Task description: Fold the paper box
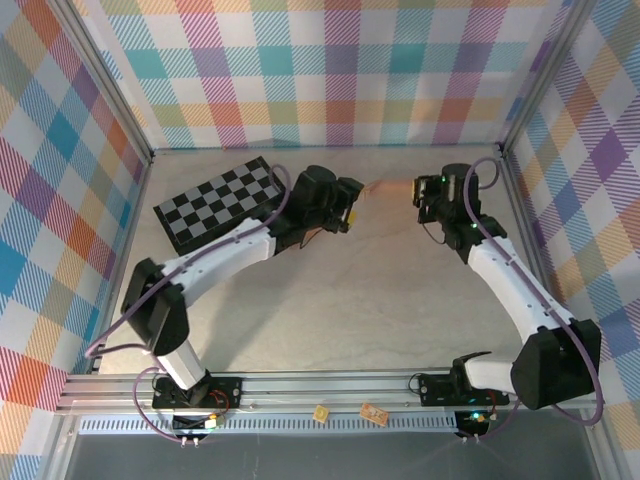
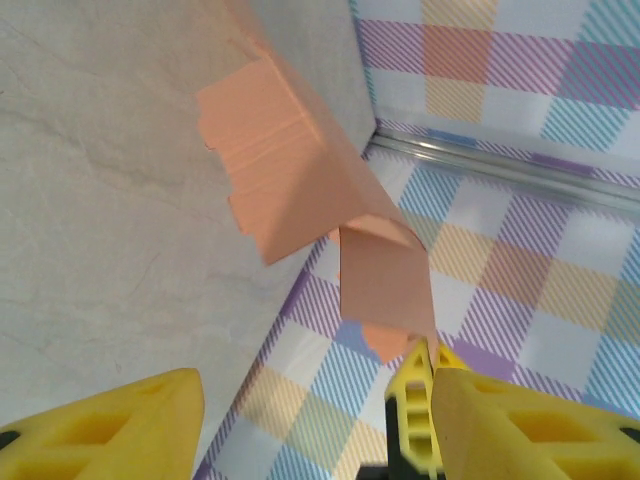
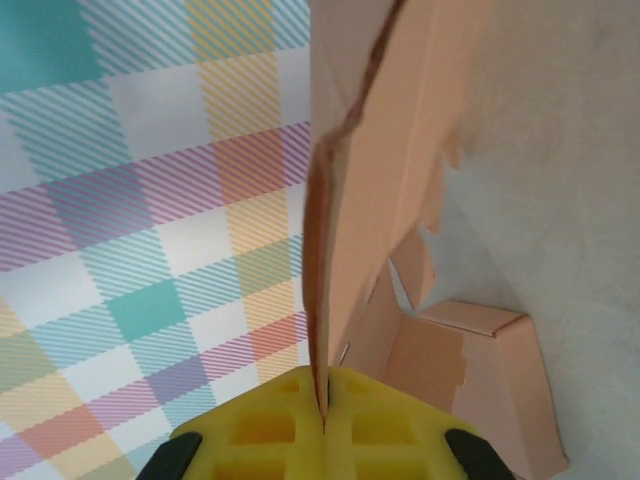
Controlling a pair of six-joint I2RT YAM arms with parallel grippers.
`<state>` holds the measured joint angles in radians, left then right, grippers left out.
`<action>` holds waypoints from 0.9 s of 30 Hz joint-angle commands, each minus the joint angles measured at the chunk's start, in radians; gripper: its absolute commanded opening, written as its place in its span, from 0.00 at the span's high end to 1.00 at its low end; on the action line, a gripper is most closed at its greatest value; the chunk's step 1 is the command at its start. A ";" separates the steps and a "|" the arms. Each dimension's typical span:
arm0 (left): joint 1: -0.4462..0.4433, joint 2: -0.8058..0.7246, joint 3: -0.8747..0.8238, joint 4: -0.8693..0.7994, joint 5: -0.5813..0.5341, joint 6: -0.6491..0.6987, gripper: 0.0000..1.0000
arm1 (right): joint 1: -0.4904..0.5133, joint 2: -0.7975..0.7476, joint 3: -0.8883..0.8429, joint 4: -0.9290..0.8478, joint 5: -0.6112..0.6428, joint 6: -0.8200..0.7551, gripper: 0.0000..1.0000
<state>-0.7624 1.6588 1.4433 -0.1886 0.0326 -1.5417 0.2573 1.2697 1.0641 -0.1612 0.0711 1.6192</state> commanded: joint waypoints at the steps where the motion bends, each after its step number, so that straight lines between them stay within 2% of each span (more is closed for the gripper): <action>1: 0.049 -0.057 0.083 -0.195 -0.014 0.165 0.41 | -0.010 -0.013 0.094 -0.129 -0.070 -0.116 1.00; 3: 0.107 -0.010 0.145 -0.189 0.047 0.237 0.46 | -0.012 -0.008 0.154 -0.192 -0.095 -0.146 1.00; 7: 0.205 0.226 0.369 -0.187 0.264 0.362 0.52 | -0.012 -0.001 0.289 -0.333 -0.146 -0.208 1.00; 12: 0.223 0.473 0.586 -0.230 0.362 0.490 0.61 | -0.012 -0.008 0.437 -0.482 -0.181 -0.256 1.00; 14: 0.207 0.525 0.599 -0.206 0.403 0.493 0.64 | -0.012 -0.015 0.453 -0.514 -0.213 -0.235 1.00; 19: 0.132 0.520 0.491 -0.102 0.489 0.486 0.68 | -0.012 -0.047 0.380 -0.462 -0.252 -0.117 1.00; 22: 0.098 0.434 0.307 0.010 0.507 0.455 0.69 | -0.012 -0.044 0.345 -0.419 -0.251 -0.080 1.00; 27: 0.083 0.263 -0.039 0.275 0.515 0.296 0.70 | -0.010 -0.002 0.325 -0.403 -0.250 -0.048 1.00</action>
<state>-0.6960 2.0377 1.4975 -0.1131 0.5098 -1.1534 0.2478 1.2495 1.4010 -0.5999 -0.1593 1.5280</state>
